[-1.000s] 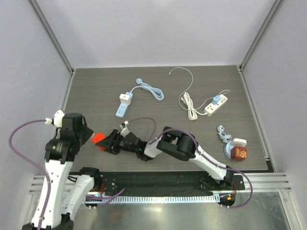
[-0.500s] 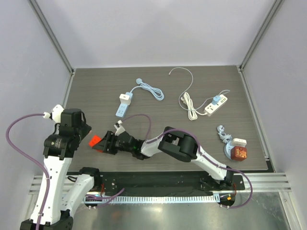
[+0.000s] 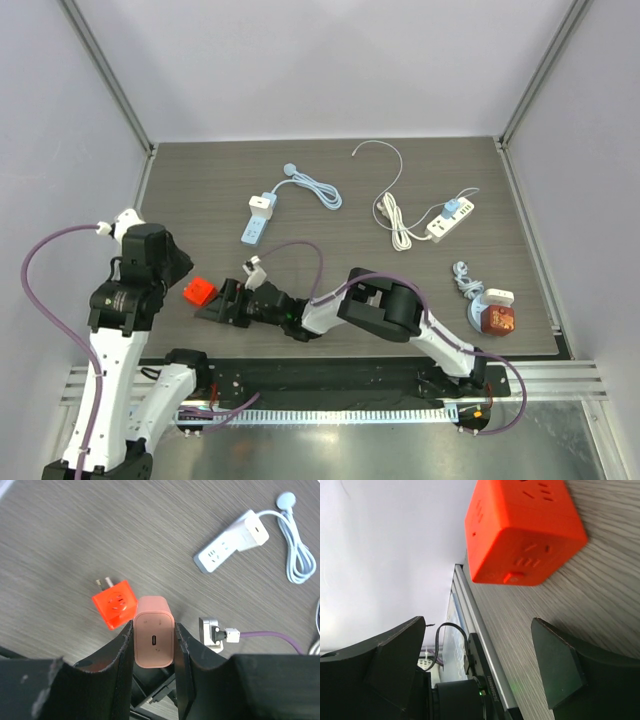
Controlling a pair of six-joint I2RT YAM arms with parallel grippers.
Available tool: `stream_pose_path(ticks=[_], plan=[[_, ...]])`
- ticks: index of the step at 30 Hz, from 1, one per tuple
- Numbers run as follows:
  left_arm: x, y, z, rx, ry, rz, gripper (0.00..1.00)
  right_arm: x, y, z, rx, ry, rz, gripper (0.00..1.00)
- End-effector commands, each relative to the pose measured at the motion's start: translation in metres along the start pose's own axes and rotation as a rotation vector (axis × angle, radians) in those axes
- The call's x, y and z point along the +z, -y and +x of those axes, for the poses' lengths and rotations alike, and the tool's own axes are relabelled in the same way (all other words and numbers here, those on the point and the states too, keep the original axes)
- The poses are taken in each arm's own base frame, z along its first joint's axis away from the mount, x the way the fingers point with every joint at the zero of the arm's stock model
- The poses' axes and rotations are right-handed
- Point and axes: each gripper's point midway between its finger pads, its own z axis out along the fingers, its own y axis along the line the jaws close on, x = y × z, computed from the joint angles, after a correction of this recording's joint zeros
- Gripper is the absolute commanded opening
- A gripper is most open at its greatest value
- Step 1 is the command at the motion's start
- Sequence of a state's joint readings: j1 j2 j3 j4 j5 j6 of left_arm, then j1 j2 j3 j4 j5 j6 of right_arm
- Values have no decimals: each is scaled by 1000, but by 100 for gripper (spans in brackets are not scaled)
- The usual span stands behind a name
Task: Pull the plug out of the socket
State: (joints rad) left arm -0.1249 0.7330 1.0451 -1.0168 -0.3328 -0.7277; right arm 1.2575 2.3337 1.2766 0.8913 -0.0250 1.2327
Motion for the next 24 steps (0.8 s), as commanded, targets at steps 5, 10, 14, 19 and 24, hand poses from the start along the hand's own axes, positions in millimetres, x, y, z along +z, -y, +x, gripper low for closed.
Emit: stream_pose_path(ticks=[5, 10, 14, 19, 24], plan=[[9, 60, 25, 55, -143, 301, 0, -69, 48, -2, -76, 118, 200, 93], [23, 85, 58, 17, -283, 422, 0, -119, 56, -33, -71, 279, 256, 86], [22, 113, 91, 16, -408, 547, 0, -167, 69, -56, -83, 348, 320, 84], [27, 146, 139, 64, -476, 661, 0, -229, 49, -93, -89, 464, 319, 86], [32, 182, 185, 88, -514, 773, 0, -287, 47, -114, -136, 493, 361, 86]])
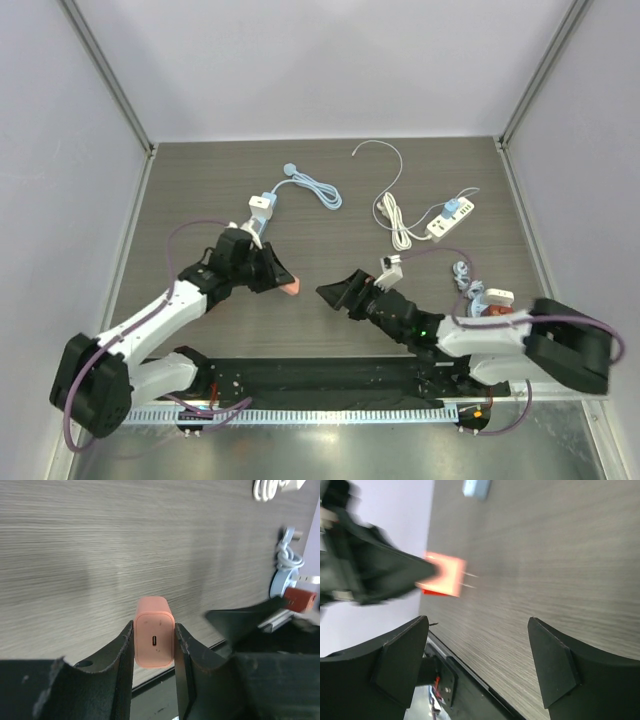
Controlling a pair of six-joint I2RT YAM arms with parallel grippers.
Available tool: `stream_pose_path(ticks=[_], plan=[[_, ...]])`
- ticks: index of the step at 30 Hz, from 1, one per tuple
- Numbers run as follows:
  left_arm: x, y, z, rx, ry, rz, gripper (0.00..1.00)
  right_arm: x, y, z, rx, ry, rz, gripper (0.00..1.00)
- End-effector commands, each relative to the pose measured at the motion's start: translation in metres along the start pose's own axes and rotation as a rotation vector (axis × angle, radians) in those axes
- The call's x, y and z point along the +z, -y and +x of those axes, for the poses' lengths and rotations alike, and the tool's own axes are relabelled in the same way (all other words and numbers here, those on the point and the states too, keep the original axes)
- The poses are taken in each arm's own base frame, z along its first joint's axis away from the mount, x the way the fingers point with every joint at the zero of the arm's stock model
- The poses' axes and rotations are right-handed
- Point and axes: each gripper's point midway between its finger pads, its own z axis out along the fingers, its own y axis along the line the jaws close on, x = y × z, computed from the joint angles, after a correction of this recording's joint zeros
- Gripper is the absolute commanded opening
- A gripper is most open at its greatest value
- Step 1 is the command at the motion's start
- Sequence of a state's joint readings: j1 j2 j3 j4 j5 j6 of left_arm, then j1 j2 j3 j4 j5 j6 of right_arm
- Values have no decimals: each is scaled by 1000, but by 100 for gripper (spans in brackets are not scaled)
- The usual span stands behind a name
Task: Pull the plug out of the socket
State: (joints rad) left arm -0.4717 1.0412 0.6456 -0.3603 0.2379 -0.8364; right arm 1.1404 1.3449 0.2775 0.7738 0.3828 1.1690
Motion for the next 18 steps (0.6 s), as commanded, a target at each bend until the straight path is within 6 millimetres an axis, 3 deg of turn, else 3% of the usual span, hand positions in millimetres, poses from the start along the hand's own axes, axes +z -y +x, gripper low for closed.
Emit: stream_pose_path(ticks=[1, 2, 3, 4, 5, 9, 12, 18], plan=[[24, 50, -11, 41, 77, 195, 0, -23, 7, -30, -99, 70, 52, 87], [31, 54, 2, 62, 52, 195, 0, -34, -12, -48, -91, 118, 20, 87], [42, 63, 3, 76, 62, 230, 0, -42, 1, -49, -136, 105, 74, 88], [47, 68, 9, 75, 53, 244, 0, -48, 0, -56, -144, 124, 77, 88], [52, 77, 21, 92, 28, 271, 0, -60, -14, -68, -130, 158, 32, 89], [71, 95, 37, 103, 4, 319, 0, -77, -7, -83, -177, 196, 64, 91], [82, 90, 46, 105, -18, 290, 1, -75, -2, -80, -197, 175, 87, 91], [104, 65, 48, 118, -17, 172, 20, -64, -10, -66, -186, 129, 50, 91]])
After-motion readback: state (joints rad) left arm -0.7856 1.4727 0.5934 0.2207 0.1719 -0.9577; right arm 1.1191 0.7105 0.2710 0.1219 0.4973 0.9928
